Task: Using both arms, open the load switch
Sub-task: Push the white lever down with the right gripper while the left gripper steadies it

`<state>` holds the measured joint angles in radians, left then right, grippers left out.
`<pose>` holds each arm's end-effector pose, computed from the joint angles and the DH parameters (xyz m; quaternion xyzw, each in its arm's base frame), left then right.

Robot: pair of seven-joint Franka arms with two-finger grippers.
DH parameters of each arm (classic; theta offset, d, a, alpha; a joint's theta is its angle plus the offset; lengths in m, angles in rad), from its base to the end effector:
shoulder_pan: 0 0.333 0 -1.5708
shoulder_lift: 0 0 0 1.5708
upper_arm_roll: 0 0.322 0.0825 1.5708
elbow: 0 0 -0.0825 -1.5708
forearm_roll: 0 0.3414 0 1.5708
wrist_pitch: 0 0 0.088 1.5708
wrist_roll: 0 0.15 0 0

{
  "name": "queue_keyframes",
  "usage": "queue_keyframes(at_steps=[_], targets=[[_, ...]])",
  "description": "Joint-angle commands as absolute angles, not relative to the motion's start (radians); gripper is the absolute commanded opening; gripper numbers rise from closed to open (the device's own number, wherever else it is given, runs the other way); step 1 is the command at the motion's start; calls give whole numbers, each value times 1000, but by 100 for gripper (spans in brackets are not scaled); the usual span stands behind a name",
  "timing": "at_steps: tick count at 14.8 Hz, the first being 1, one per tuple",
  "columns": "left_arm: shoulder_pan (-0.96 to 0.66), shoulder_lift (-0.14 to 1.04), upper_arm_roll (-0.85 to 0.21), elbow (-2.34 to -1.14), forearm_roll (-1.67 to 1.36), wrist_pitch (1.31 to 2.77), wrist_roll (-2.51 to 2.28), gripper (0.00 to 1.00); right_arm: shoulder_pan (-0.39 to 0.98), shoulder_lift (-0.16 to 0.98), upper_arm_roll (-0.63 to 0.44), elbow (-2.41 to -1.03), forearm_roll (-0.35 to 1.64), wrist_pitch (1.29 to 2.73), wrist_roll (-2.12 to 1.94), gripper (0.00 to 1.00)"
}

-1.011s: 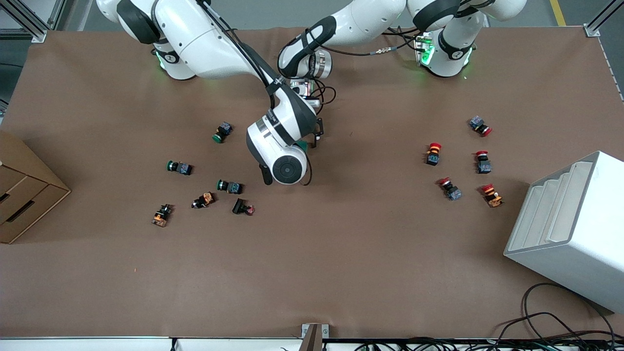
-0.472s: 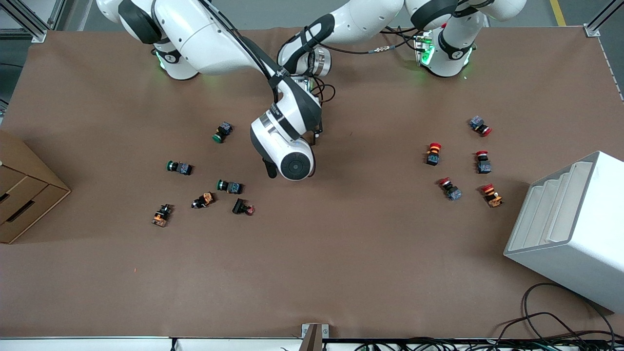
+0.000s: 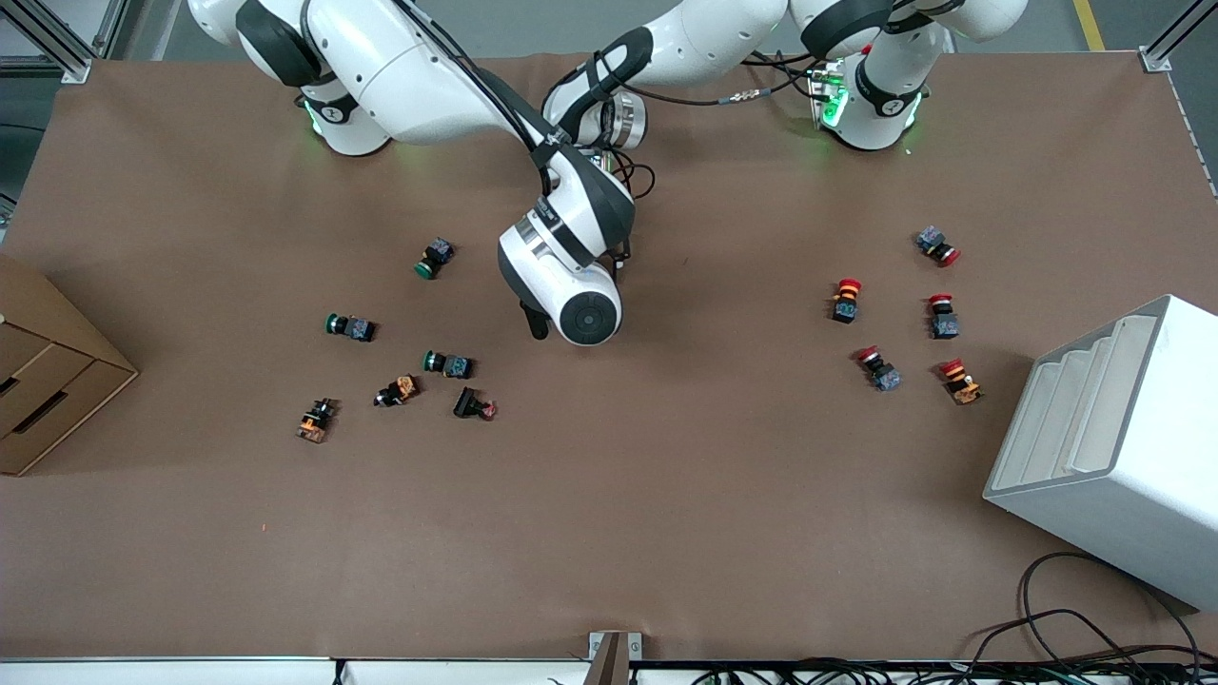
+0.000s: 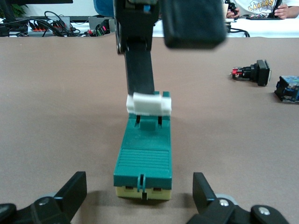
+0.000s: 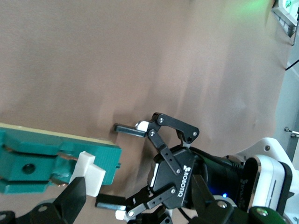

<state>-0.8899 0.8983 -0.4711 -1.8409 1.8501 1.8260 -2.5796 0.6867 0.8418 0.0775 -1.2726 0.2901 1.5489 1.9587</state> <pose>0.2538 -0.5506 0.0932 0.8459 -0.0024 0.5331 0.0123 0.4301 0.4595 0.2153 0.7585 -0.5660 -0.2239 0.2327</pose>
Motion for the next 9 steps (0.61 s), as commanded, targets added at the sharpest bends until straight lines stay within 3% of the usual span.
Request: queue_keyframes(at_steps=[1, 9], targets=[[-896, 902, -462, -1827, 1861, 1815, -2594, 100, 693, 838, 78, -1301, 284, 1549, 1973, 100], [-897, 902, -463, -1827, 1859, 1815, -2592, 100, 707, 848, 78, -1304, 264, 1565, 1971, 100]])
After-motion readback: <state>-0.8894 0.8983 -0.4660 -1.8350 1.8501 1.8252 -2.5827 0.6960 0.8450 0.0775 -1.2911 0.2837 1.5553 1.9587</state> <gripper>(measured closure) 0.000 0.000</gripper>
